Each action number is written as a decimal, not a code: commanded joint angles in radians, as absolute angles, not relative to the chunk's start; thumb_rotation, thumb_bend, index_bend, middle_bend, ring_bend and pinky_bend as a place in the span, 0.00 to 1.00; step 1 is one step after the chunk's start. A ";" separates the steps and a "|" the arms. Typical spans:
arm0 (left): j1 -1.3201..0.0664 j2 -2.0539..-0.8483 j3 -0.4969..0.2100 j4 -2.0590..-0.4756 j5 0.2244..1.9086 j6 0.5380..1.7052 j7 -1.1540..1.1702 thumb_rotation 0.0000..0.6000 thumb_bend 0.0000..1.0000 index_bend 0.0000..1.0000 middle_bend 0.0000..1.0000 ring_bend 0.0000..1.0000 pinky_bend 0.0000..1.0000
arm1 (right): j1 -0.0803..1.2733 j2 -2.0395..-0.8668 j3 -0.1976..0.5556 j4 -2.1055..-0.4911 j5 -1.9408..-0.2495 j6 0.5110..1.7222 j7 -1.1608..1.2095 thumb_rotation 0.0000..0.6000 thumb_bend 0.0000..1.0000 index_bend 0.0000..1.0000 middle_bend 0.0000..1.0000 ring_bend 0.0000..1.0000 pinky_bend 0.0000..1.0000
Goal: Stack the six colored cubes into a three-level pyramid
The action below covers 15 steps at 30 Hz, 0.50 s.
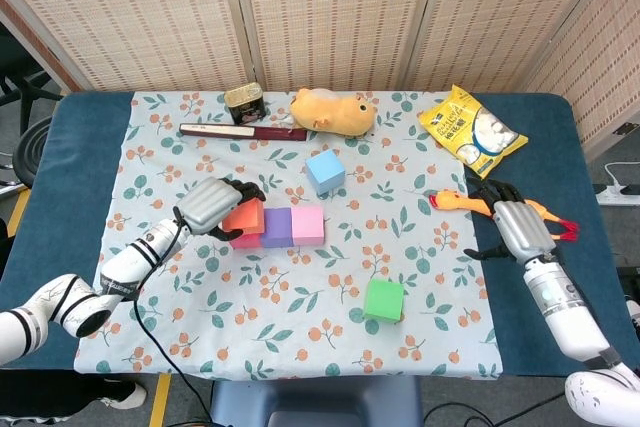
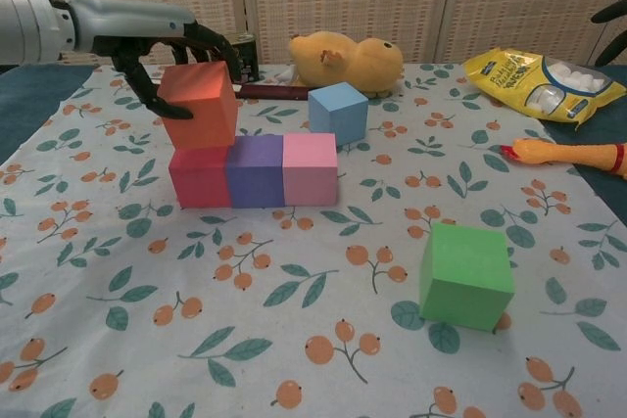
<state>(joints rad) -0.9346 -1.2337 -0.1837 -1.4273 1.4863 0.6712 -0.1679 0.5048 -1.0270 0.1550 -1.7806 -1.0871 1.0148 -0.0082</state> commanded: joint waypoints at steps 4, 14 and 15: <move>-0.984 -1.255 -0.161 -1.388 1.520 0.636 -0.234 1.00 0.32 0.22 0.27 0.27 0.40 | 0.506 -1.034 0.161 -1.782 -1.073 1.014 -0.023 1.00 0.00 0.00 0.21 0.00 0.00; -1.038 -1.271 -0.139 -1.326 1.543 0.616 -0.326 1.00 0.32 0.22 0.26 0.27 0.39 | 0.507 -1.038 0.169 -1.784 -1.051 1.011 -0.042 1.00 0.00 0.00 0.21 0.00 0.00; -1.041 -1.272 -0.136 -1.324 1.545 0.614 -0.332 1.00 0.32 0.22 0.26 0.27 0.39 | 0.507 -1.039 0.170 -1.784 -1.049 1.010 -0.043 1.00 0.00 0.00 0.21 0.00 0.00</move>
